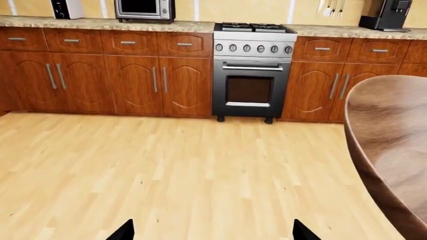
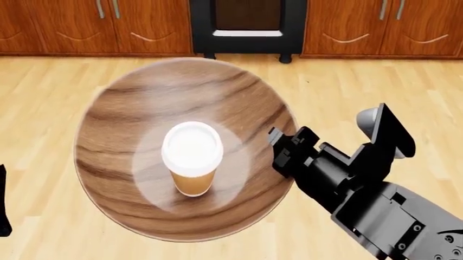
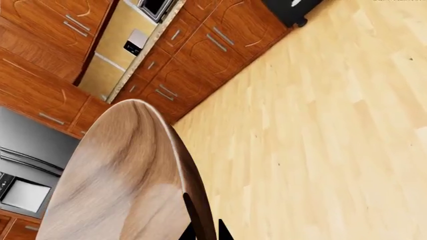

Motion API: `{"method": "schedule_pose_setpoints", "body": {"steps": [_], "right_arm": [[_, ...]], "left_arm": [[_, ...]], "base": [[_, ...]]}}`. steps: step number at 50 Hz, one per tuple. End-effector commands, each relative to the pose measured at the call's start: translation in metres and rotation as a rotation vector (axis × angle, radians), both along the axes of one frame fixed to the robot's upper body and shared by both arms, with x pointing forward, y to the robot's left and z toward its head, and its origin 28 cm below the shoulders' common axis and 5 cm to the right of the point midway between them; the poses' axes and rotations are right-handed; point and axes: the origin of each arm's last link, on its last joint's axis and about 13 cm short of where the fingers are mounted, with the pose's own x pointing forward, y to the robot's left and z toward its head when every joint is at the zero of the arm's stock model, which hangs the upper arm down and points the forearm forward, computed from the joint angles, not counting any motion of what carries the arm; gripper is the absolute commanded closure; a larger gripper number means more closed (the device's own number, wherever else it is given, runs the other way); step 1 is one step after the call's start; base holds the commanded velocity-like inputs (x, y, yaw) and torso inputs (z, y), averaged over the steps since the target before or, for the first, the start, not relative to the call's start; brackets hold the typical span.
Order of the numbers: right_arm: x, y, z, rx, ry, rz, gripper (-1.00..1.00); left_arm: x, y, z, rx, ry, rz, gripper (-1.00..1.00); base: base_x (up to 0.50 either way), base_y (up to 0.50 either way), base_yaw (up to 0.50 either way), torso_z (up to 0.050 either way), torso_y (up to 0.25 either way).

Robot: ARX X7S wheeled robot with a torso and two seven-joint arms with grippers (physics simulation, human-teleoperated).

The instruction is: Place the cup inside the bowl on the dining table and move the bowl to any counter.

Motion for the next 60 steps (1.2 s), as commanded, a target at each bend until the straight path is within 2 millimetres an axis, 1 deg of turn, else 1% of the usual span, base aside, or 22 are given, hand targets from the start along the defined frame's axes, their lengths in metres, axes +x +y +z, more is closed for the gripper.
{"method": "schedule_pose_setpoints", "body": {"steps": [1, 13, 27, 60], "right_arm": [[-0.0006, -0.0001, 0.0043, 0.031, -0.025, 0.006, 1.00], [-0.0012, -0.0004, 0.0057, 0.033, -0.024, 0.006, 1.00], [-0.0011, 0.0002, 0.0058, 0.026, -0.023, 0.010, 1.00], [-0.0033, -0.0003, -0.0014, 0.022, -0.014, 0.005, 1.00]], "left_arm": [[-0.0011, 0.0012, -0.0018, -0.002, 0.002, 0.004, -1.00], [-0.0008, 0.0035, 0.0009, 0.000, -0.005, 0.001, -1.00], [-0.0011, 0.0018, -0.0012, 0.007, -0.003, 0.002, -1.00], [-0.0006, 0.0009, -0.0055, 0.005, 0.001, -0.003, -1.00]], "base": [[0.50, 0.13, 0.00, 0.000, 0.010], [0.50, 0.13, 0.00, 0.001, 0.001], [0.50, 0.13, 0.00, 0.000, 0.001], [0.50, 0.13, 0.00, 0.000, 0.002]]}}
